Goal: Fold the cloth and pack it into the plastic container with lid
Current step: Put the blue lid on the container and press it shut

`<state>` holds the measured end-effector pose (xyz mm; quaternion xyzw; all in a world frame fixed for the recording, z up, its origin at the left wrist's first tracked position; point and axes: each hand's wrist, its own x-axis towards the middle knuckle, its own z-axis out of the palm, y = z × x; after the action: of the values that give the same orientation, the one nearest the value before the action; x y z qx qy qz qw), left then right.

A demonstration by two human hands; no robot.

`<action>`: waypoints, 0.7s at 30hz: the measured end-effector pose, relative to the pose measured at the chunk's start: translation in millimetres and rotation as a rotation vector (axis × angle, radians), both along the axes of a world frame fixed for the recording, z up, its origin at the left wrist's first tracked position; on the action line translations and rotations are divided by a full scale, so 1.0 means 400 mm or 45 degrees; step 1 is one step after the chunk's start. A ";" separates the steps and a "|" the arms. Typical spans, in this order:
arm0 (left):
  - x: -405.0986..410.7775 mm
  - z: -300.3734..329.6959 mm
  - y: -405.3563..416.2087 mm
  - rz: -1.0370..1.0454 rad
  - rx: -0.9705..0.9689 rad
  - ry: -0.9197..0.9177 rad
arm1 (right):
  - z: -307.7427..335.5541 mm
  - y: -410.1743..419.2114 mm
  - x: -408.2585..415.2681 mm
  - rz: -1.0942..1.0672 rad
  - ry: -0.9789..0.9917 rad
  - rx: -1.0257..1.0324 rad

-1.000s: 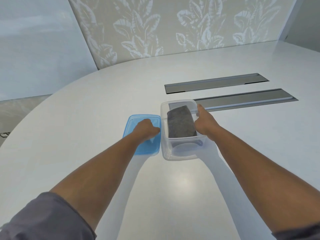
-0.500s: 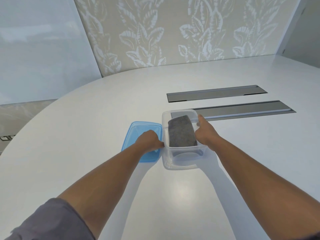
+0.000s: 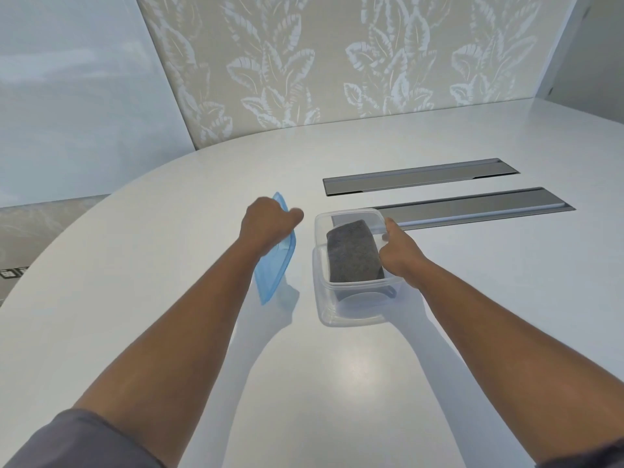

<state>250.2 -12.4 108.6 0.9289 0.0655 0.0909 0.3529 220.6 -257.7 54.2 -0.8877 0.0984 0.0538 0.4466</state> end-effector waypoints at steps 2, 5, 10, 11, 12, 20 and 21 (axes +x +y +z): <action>-0.006 0.036 -0.013 -0.022 -0.147 -0.101 | 0.002 0.002 -0.003 0.003 0.003 0.002; -0.015 0.087 -0.041 -0.078 -0.421 -0.221 | 0.005 0.007 -0.010 -0.011 0.015 0.043; -0.045 0.174 -0.086 -0.211 -0.776 -0.353 | 0.014 0.011 -0.013 -0.024 0.066 0.165; -0.047 0.182 -0.093 -0.241 -0.860 -0.356 | 0.021 0.012 -0.015 -0.017 0.089 0.218; -0.048 0.186 -0.101 -0.260 -0.961 -0.334 | 0.026 0.011 -0.015 -0.011 0.110 0.271; -0.049 0.068 -0.147 -0.291 -1.737 0.025 | 0.100 0.028 0.004 -0.163 -0.073 0.435; -0.058 0.055 -0.153 -0.284 -1.772 0.035 | 0.106 0.028 0.008 -0.163 -0.081 0.536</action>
<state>227.1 -73.6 130.5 0.4899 0.0173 -0.0207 0.8714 223.9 -246.6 96.5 -0.7681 0.1270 0.0166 0.6274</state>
